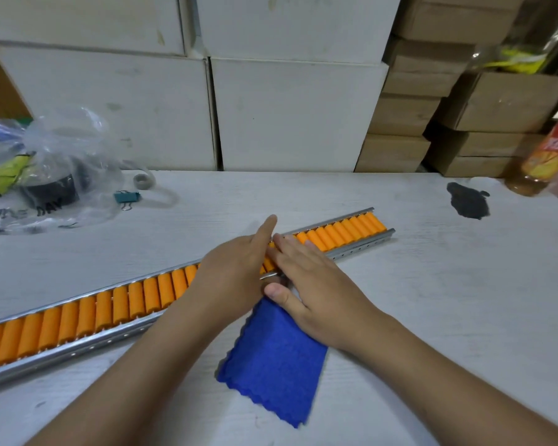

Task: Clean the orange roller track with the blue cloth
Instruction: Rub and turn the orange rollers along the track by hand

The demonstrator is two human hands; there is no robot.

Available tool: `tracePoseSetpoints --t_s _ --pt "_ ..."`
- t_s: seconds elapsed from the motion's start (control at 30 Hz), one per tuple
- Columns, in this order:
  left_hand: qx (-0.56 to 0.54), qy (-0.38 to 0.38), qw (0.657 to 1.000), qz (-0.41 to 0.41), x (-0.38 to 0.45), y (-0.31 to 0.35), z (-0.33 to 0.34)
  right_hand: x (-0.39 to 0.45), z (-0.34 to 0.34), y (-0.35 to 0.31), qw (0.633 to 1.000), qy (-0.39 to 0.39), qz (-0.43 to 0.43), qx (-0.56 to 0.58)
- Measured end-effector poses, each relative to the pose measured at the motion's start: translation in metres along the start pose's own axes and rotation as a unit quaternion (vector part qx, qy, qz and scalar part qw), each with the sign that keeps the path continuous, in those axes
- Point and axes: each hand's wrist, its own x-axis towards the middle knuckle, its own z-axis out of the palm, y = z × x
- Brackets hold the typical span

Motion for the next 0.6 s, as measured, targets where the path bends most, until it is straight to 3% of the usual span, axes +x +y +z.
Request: tracePoseSetpoints --t_s 0.33,0.6 --pt "0.000 0.031 0.999 -0.010 -0.002 0.000 0.003 -0.009 -0.008 0.051 0.997 0.031 0.047 -0.058" --pt "0.011 0.015 1.000 -0.014 -0.001 0.002 -0.001 -0.022 -0.020 0.120 0.977 0.119 0.165 -0.065"
